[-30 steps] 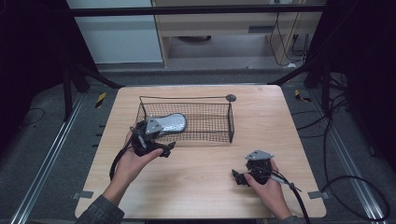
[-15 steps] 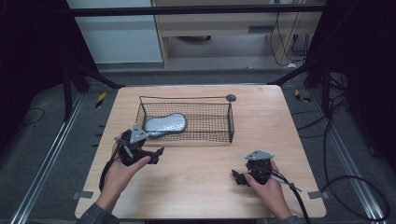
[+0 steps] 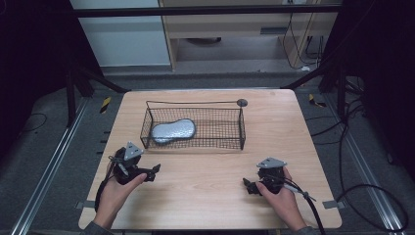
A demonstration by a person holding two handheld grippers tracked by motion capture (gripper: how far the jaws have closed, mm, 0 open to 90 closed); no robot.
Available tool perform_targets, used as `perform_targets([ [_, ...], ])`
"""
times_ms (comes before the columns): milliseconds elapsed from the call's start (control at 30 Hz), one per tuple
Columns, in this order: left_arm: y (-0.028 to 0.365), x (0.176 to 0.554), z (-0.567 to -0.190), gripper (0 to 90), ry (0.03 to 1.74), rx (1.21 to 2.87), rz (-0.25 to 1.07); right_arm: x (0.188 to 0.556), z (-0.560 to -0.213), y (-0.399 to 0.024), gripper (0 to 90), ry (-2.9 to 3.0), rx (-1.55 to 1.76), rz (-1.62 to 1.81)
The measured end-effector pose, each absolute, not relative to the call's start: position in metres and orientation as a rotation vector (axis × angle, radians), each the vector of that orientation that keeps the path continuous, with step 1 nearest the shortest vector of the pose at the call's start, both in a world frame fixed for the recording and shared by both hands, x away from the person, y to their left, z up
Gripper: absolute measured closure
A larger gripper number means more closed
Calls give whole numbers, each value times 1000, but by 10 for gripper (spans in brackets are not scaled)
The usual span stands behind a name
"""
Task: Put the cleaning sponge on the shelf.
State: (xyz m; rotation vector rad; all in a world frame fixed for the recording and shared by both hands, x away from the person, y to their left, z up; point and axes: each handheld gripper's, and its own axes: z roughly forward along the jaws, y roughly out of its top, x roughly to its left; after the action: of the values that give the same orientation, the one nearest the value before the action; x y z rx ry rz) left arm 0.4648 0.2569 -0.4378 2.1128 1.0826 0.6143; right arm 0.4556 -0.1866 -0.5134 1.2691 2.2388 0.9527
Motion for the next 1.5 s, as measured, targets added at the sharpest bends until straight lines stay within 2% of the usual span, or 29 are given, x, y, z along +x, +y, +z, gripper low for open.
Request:
perform_targets([
  [733,287,479,-477,30,1208,2175,560,456,-513,-187,7,2241,1267,954],
  [1000,299,486,-488,30,1260,2143,544,456,-513,-187,7,2241,1267,951],
  [1500,300,493,-501,30,1279,2133,521,456,-513,-187,6,2243,1269,953],
])
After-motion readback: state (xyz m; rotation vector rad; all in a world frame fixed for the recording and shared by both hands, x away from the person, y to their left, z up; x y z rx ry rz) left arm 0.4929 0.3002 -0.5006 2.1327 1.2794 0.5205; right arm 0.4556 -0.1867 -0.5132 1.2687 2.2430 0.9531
